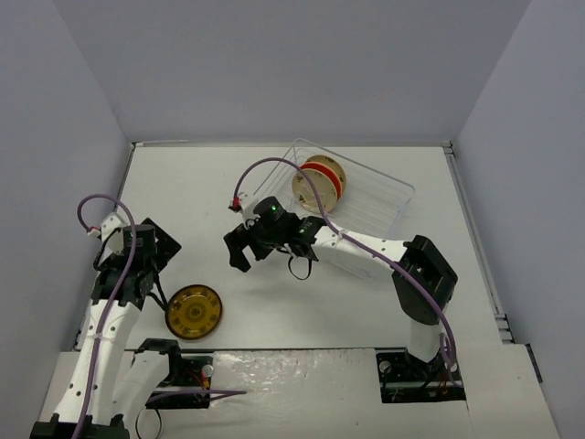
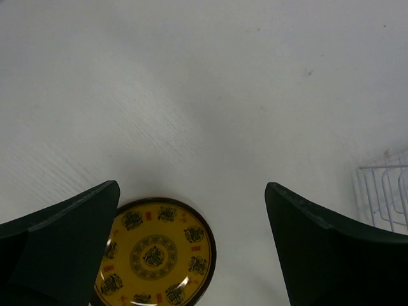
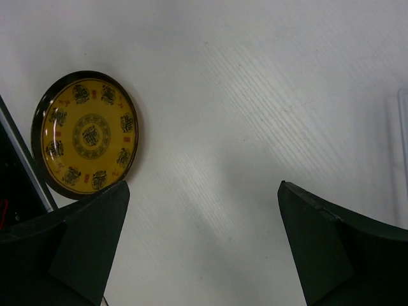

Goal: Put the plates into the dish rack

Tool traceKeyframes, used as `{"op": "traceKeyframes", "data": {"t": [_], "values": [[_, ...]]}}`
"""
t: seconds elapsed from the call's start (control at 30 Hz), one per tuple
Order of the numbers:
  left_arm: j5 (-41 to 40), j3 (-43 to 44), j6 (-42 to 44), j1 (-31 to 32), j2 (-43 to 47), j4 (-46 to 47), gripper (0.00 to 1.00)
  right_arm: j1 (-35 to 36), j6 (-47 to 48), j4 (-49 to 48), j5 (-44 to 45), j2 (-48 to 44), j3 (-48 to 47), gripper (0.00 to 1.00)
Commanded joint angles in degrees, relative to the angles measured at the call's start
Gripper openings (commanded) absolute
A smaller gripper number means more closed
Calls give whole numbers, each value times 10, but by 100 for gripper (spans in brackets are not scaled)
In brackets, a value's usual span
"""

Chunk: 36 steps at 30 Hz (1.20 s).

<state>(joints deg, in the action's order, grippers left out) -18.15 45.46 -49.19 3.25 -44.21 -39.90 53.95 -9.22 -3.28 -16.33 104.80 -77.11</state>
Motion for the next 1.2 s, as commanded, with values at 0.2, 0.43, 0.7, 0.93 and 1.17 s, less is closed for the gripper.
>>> {"op": "traceKeyframes", "data": {"t": [0.2, 0.43, 0.7, 0.93, 1.17], "values": [[65, -74, -161, 11, 98, -200, 97, -104, -37, -142, -46, -109, 89, 100], [20, -54, -264, 13, -10, -301, 97, -151, -46, -171, -66, -127, 128, 100], [35, -96, -263, 11, -79, -237, 97, -198, -70, -206, -110, -120, 151, 100], [49, -142, -268, 11, -80, -177, 97, -206, -74, -208, -116, -111, 150, 100], [45, -146, -268, 11, -82, -163, 96, -212, -81, -207, -116, -111, 151, 100]]}}
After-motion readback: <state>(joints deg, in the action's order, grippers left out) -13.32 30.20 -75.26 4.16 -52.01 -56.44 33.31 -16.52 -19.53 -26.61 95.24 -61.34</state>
